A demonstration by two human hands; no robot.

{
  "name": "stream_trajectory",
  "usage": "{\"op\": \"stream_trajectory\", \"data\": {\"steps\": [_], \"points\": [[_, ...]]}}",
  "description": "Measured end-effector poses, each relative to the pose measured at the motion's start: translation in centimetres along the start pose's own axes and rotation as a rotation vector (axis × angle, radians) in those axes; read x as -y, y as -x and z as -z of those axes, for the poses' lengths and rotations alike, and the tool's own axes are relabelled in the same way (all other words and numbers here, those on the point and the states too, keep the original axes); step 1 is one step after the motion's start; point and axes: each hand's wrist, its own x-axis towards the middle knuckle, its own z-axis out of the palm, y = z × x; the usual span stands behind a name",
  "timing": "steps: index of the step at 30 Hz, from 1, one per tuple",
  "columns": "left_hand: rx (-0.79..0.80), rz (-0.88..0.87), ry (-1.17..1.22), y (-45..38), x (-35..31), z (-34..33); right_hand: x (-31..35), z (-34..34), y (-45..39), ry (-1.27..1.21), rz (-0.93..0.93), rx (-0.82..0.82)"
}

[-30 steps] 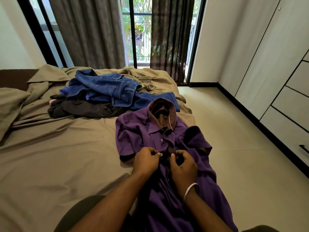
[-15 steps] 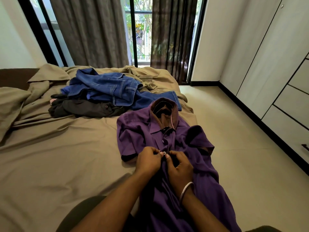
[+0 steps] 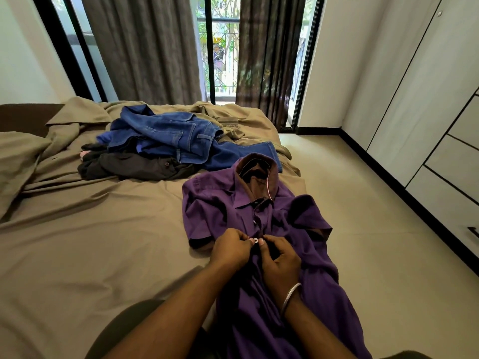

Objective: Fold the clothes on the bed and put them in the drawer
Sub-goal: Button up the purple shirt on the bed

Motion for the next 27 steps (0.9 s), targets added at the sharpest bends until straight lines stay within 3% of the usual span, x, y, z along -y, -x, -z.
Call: {"op": "stream_trajectory", "data": {"steps": [4,8,16,24,27], "points": [[-0.010,-0.046,-0.230,0.35,0.20,-0.37,0.16,0.21,0.07,0.065,0.022,-0.225],[-0.027,-0.074,-0.264,0.78,0.06,-0.24,-0.14,0.06,0.42,0.166,0.179,-0.093],[-0.021,-0.020,-0.152,0.32,-0.33,0.08,-0.34,-0.24,0.42,0.214,0.170,0.054],[0.039,0.014,-0.018,-0.01,-0.53,0.11,-0.31,-0.18,0.21,0.147,0.135,0.109],[0.048,0.017,0.023,0.00,-0.65,0.06,-0.14,-0.20,0.21,0.141,0.092,0.029]]}}
